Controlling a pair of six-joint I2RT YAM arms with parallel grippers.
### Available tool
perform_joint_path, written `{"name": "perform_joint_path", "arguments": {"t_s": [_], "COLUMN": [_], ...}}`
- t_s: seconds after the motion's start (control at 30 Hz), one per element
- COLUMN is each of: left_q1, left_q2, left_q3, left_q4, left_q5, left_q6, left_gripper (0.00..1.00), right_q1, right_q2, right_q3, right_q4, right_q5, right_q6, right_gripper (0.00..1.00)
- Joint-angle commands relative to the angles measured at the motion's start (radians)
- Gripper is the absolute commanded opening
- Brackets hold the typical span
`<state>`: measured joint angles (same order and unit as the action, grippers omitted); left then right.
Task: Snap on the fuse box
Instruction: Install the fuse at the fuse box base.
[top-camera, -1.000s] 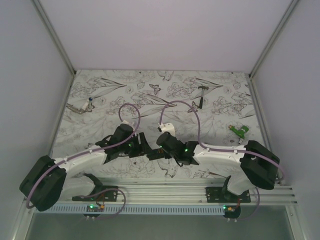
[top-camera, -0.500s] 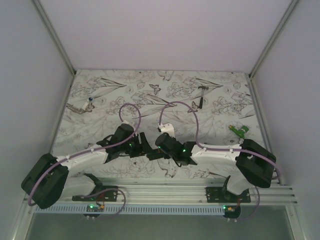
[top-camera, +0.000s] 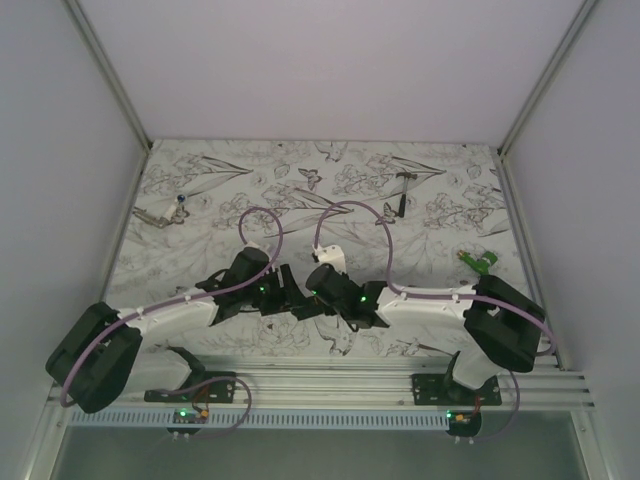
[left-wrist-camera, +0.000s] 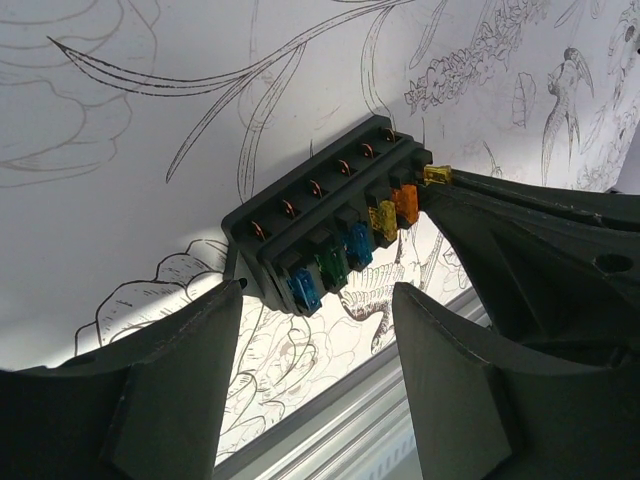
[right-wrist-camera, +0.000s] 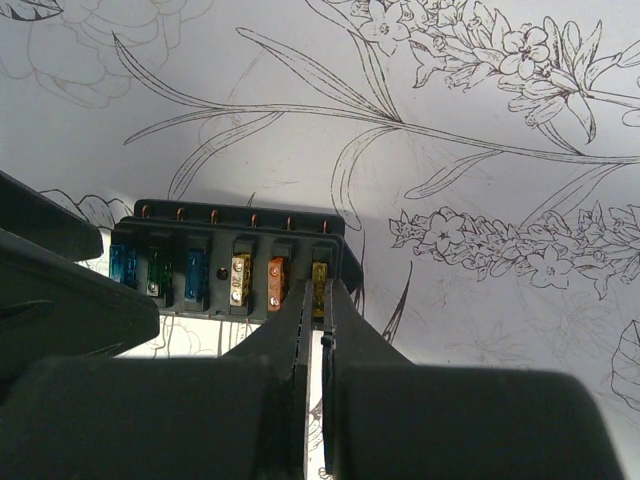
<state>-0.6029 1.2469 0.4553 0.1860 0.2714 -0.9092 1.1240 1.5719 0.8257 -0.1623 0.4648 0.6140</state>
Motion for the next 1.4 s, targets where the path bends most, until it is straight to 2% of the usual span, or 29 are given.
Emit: {"name": "perform_joint_path", "arguments": {"t_s": [0.0, 0.2, 0.53, 0.73, 1.13, 1.37], "left_q1": [-0.008, -0.008, -0.008, -0.008, -0.008, -0.008], "left_q2": [0.011, 0.003, 0.0, 0.0, 0.002, 0.0], "left_q3": [0.002, -0.001, -0.004, -0.007, -0.006, -0.002], "left_q4": [0.013, 0.013, 0.013, 0.012, 0.012, 0.013], "left_q5": [0.02, 0.015, 0.014, 0.013, 0.011, 0.015], "left_q6": [-0.014, -0.016, -0.016, -0.016, -0.017, -0.02], "left_gripper": [0.64, 0.64, 0.64, 0.64, 0.64, 0.64], "right_q1": [0.013, 0.013, 0.011, 0.011, 0.007, 0.0], "right_q2": [0.032, 0.029, 0.004, 0.002, -0.035, -0.038], "right_q3": [0.016, 0.026, 0.036, 0.042, 0.05, 0.067], "right_q4": [-0.076, -0.08, -0.08, -0.08, -0.08, -0.098], "right_q5": [0.001, -0.021, -0.019, -0.019, -0.03, -0.033], "right_q6": [-0.006, -0.005, -0.006, -0.008, -0.007, 0.005], "right_gripper": [0.04, 0.18, 0.26, 0.34, 0.43, 0.45]}}
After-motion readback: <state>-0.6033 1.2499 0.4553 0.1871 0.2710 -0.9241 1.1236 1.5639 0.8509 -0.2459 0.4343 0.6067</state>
